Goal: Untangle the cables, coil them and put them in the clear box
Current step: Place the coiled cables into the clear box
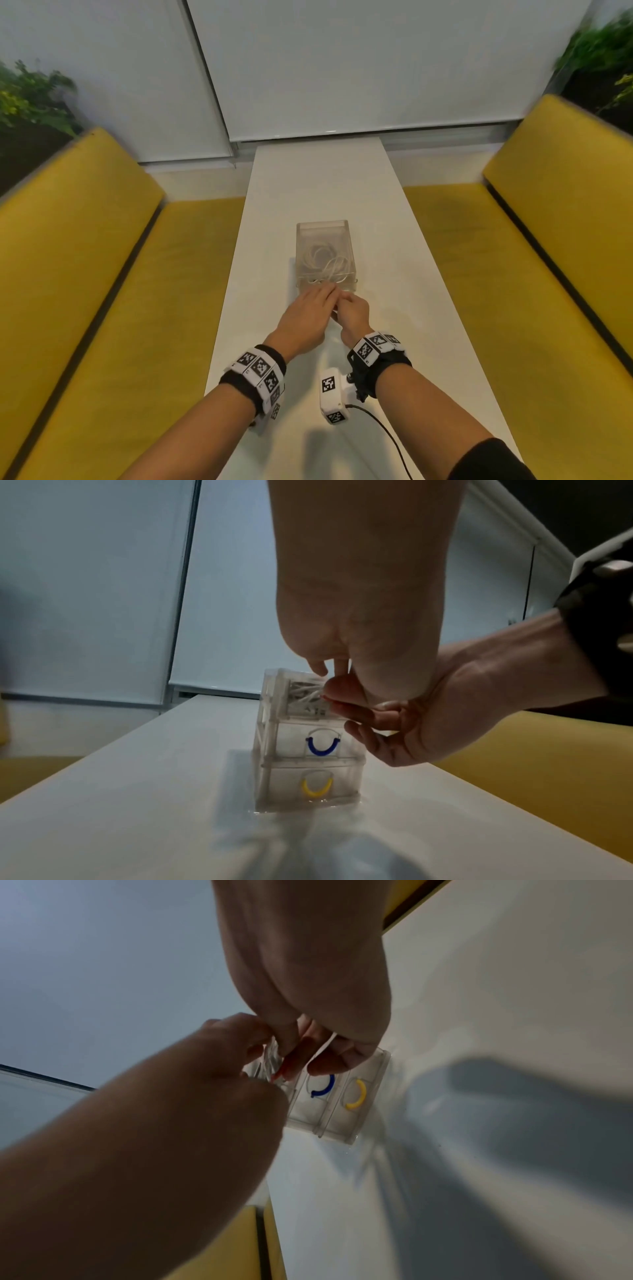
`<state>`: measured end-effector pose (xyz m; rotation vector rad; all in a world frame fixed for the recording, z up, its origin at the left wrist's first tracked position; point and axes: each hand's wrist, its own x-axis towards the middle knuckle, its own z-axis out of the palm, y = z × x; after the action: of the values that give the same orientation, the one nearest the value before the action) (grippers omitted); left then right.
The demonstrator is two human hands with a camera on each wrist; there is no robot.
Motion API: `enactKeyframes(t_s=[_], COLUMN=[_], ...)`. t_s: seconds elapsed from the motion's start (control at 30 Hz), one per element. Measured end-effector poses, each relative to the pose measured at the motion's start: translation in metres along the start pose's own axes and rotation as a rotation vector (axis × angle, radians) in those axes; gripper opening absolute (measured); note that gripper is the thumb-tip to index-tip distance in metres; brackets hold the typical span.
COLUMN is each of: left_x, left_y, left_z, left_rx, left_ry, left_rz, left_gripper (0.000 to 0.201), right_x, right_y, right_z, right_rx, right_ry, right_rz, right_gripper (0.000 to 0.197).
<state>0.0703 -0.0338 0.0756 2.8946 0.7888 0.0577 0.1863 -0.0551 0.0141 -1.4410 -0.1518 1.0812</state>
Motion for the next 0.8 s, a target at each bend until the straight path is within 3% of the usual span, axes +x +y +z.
enactKeyframes(t_s=[0.2, 0.37, 0.5, 0.6, 0.7, 0.8], left_x=[0.016, 0.037, 0.035, 0.037, 0.036, 0.028], left_y=[0.002, -0.001, -0.007, -0.006, -0.007, -0.012], left_z=[-0.008, -0.021, -0.023, -0.023, -0.022, -0.019], left_rx=[-0.051, -0.145, -0.272, -0.236, -0.273, -0.292], left_ry=[-0.036, -0.161, -0.212, -0.243, -0.2, -0.069], left_rz=[-0.039, -0.115, -0.121, -0.12, -0.116, -0.082], left_gripper=[0.066, 0.048, 0.051, 0.046, 0.038, 0.028], right_x=[-0.003, -0.003, -0.006, -0.008, -0.008, -0.009], right_y=[-0.003, -0.002, -0.003, -0.004, -0.002, -0.002], right_z=[0.001, 0.001, 0.003, 0.004, 0.003, 0.004], right_rx=[0.012, -0.025, -0.008, -0.017, -0.016, 0.032], right_ry=[0.009, 0.052, 0.034, 0.043, 0.053, 0.044], right_rz=[0.002, 0.0, -0.007, -0.001, -0.002, 0.003], right_gripper=[0.023, 0.026, 0.023, 0.024, 0.025, 0.022])
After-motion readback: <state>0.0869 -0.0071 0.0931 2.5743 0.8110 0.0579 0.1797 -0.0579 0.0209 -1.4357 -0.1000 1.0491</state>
